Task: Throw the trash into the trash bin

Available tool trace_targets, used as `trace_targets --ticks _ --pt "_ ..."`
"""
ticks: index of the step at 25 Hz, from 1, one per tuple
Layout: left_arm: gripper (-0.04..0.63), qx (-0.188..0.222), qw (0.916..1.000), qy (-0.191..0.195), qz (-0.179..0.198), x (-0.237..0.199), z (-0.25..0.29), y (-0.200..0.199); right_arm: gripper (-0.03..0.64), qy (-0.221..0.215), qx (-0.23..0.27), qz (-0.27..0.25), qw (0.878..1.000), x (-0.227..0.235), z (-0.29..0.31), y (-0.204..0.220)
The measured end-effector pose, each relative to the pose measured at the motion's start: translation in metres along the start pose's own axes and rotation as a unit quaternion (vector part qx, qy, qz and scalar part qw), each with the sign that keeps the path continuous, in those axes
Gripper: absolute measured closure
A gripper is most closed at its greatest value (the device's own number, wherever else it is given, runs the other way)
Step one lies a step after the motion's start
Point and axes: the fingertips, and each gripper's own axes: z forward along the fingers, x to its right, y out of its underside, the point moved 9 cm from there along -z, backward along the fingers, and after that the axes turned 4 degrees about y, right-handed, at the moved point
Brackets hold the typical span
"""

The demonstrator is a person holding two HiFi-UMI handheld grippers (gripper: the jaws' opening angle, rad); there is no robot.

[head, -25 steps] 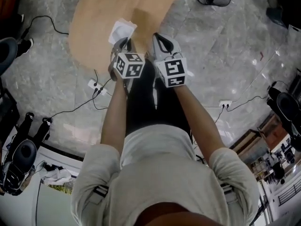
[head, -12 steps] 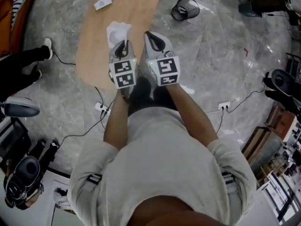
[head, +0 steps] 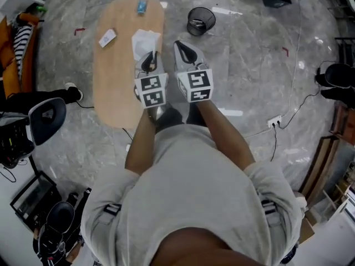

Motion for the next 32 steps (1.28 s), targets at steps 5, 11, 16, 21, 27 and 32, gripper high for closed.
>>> trace_targets --ticks 5,11,16,21,27,32 --pt "0.540 0.003 0.9999 -0.003 0.014 0.031 0.054 -0.036 0.609 0.003 0.012 -0.009 1.000 0.062 0.018 -0.017" --pt "0.540 0.003 1.0000 -0.003 0.006 0.083 0.122 -0.077 0.609 -0.006 0.021 0.003 1.000 0.149 0.039 -0.032" --pt "0.540 0.000 0.9999 0.005 0.012 0.124 0.177 -0.100 0.609 -0.001 0.005 0.012 1.000 0.221 0.060 -0.031" --pt "0.540 -0.031 0.9994 0.011 0.013 0.134 0.214 -0.100 0.609 0.008 -0.011 0.022 1.000 0.260 0.079 -0.023" --pt "0.540 -0.064 0.9976 0.025 0.014 0.115 0.269 -0.109 0.609 0.030 -0.048 0.041 0.998 0.279 0.129 -0.011" --pt "0.540 -0.072 0.9958 0.055 0.018 0.095 0.333 -0.136 0.609 0.053 -0.075 0.040 0.995 0.311 0.182 -0.014"
